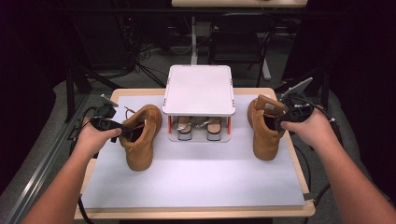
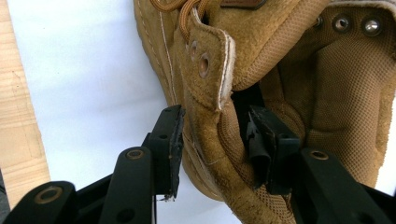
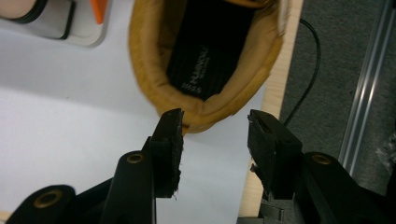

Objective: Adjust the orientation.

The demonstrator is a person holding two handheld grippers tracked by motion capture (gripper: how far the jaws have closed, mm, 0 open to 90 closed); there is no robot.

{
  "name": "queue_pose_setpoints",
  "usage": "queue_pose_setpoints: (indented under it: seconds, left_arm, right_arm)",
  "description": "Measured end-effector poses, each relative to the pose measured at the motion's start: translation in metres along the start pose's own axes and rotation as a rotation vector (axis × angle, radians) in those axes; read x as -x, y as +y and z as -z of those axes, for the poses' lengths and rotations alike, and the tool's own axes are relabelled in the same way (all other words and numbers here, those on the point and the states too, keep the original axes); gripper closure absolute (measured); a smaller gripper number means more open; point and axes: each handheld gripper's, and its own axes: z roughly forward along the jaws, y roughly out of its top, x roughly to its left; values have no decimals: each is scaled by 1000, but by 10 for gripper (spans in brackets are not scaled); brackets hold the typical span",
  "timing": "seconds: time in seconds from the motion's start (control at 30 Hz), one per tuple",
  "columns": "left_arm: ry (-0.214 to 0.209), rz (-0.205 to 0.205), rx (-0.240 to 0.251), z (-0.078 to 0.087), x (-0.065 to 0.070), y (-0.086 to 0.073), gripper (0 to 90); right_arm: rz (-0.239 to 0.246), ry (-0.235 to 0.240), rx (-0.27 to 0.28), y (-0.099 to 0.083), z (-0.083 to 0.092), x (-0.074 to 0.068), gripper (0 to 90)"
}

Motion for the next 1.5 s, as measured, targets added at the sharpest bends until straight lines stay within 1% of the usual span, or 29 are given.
queue_pose_setpoints:
  seconds: [0.13,0.2,0.27,0.43,0.47,0.53,0.57,0.6,0.67,0.73,0.77,0.8,0.83,0.97,1.07,1.17,1.23,1.27,1.3,1.33,1.37,1.4,1.43,1.5]
  left_arm:
    - [2,-1,0,-1,0,0,565]
    - [2,-1,0,-1,0,1,565]
    - [-1,1,0,-1,-1,1,565]
    - [0,-4,-3,-3,0,1,567]
    - [0,-5,-3,-4,0,1,569]
    - [-2,-6,-6,-4,0,1,571]
    - [-3,-6,-7,-5,0,1,573]
    - [-5,-6,-7,-5,0,1,578]
    - [-11,-8,-12,-6,-1,1,583]
    - [-10,-8,-12,-6,0,1,585]
    - [-9,-9,-10,-6,0,1,588]
    - [-9,-11,-10,-7,0,1,590]
    - [-9,-11,-11,-7,0,1,592]
    - [-14,-10,-9,-6,-1,1,602]
    - [-14,-12,-9,-6,-1,1,605]
    - [-13,-13,-8,-6,-1,1,605]
    - [-15,-10,-6,-6,-1,0,605]
    - [-16,-9,-6,-6,-1,0,605]
    - [-18,-8,-6,-6,-1,0,605]
    - [-20,-7,-6,-6,-2,0,604]
    - [-20,-6,-6,-6,-2,0,604]
    - [-19,-6,-6,-6,-2,0,604]
    - [-18,-6,-6,-6,-1,0,605]
    - [-17,-6,-5,-6,-1,0,604]
  right_arm:
    - [-60,-4,-15,13,-10,8,553]
    - [-68,-16,-35,17,-18,11,551]
    - [-87,-16,-42,21,-27,12,551]
    - [-107,-32,-71,26,-45,15,551]
    - [-103,-34,-83,27,-48,17,555]
    - [-118,-28,-102,28,-54,19,564]
    - [-123,-16,-114,29,-57,20,576]
    - [-134,-6,-110,29,-60,20,596]
    - [-129,8,-132,30,-63,20,623]
    - [-132,3,-137,32,-63,20,645]
    - [-125,9,-148,32,-62,20,656]
    - [-130,6,-144,33,-62,20,672]
    - [-120,4,-154,33,-62,19,688]
    - [-96,19,-153,34,-60,15,732]
    - [-61,25,-152,32,-58,11,749]
    - [-42,53,-163,29,-58,6,757]
    - [-13,74,-176,25,-57,3,758]
    - [-10,91,-159,22,-56,0,758]
    - [12,93,-152,19,-55,-3,758]
    - [42,91,-162,17,-54,-6,759]
    - [52,84,-148,14,-54,-10,759]
    - [92,72,-165,11,-52,-13,759]
    - [94,69,-147,8,-52,-18,759]
    - [127,65,-142,3,-50,-24,759]
